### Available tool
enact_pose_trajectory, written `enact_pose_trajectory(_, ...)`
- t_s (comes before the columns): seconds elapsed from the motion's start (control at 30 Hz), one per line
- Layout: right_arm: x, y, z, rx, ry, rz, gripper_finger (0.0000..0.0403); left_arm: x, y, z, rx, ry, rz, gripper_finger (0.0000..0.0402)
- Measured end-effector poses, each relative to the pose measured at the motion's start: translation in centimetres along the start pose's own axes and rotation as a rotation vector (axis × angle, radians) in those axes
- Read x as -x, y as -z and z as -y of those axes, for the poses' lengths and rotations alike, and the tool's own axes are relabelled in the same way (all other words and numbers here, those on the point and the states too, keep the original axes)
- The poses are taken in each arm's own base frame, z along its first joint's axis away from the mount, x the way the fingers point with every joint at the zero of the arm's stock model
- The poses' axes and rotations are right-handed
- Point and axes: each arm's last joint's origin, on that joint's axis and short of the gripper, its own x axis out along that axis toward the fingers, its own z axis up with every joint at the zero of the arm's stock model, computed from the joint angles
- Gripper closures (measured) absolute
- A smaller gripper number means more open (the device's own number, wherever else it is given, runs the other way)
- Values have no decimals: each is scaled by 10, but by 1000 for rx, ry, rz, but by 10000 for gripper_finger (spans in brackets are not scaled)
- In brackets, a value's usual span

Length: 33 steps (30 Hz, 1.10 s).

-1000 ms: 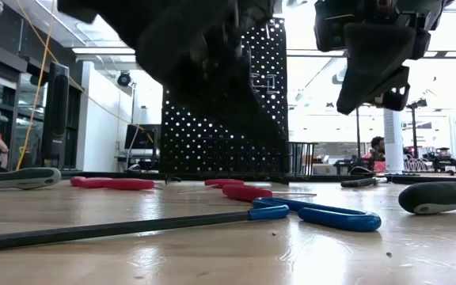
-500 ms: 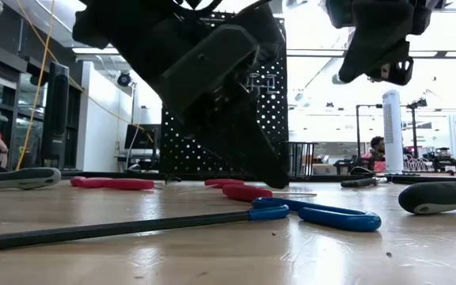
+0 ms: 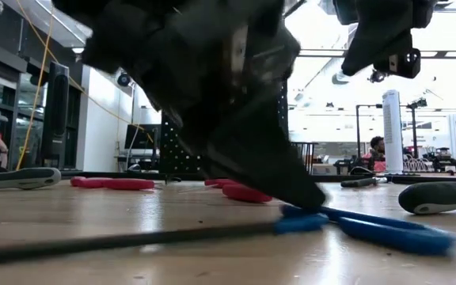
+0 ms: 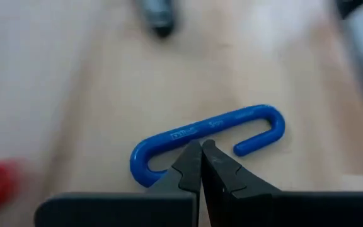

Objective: Hang tools onto peg board
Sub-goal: Hang the blue pick tool on the peg board

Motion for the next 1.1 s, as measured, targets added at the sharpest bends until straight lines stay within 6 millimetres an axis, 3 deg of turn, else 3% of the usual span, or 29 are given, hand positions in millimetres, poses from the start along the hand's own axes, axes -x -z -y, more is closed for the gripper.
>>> enact_pose_trajectory(0.17, 0, 0, 0, 7, -4, -4, 402, 2, -20, 12, -156, 297, 142, 401)
enact_pose_trajectory(0.3, 0, -1, -2, 3, -31, -12, 402, 13, -27, 1, -173, 241, 75, 401)
enact_pose_trajectory(0.43, -3, -2, -15, 46, -202, -68, 402, 43, -28, 2, -165, 173, -107, 401)
enact_pose_trajectory(0.6, -28, 10, -31, 131, -379, -234, 403, 74, 9, 22, -160, 122, -240, 401)
enact_pose_trajectory(0.83, -77, 34, -41, 203, -406, -287, 403, 109, 50, 61, 130, 66, -108, 401)
enact_pose_trajectory(0.97, -103, 43, -40, 227, -420, -311, 403, 112, 51, 85, 183, 185, -22, 401)
enact_pose_trajectory(1.1, -125, 51, -40, 204, -451, -321, 403, 96, 63, 81, 217, 162, -78, 401)
